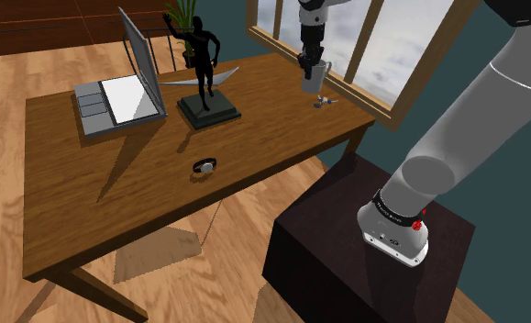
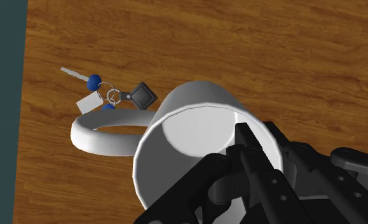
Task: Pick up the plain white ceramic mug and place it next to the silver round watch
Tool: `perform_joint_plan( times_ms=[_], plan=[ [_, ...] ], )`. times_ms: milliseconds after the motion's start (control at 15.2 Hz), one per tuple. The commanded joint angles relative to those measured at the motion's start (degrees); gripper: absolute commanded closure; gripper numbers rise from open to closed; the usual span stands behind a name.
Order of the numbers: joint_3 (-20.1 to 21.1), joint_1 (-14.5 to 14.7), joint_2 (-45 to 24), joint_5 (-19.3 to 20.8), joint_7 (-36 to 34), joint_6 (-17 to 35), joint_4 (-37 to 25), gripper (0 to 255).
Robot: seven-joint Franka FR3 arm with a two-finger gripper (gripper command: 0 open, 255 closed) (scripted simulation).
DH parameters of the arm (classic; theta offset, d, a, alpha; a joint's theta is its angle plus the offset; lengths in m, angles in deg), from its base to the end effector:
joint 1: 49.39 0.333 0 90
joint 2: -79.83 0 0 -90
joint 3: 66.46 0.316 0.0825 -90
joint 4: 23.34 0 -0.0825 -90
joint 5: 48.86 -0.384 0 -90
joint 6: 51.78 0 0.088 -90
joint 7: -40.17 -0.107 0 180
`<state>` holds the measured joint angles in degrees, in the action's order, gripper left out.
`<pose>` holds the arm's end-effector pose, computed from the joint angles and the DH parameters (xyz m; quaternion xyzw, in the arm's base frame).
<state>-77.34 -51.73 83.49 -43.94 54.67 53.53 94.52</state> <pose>0.5014 -0.1261 0.4517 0.9960 0.0263 -0.0839 0.0147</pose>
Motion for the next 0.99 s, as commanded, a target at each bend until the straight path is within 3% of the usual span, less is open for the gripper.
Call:
perform_joint_plan(
  times_ms=[0,792,924],
  plan=[
    [0.0,0.0,0.4,0.0,0.1,-1.7,-1.3,255],
    [0.2,0.1,1.5,0.1,0.5,-10.1,-8.6,255],
    [1.7,1.4,1.8,-0.5,-2.2,-10.3,-8.3,255]
  ],
)
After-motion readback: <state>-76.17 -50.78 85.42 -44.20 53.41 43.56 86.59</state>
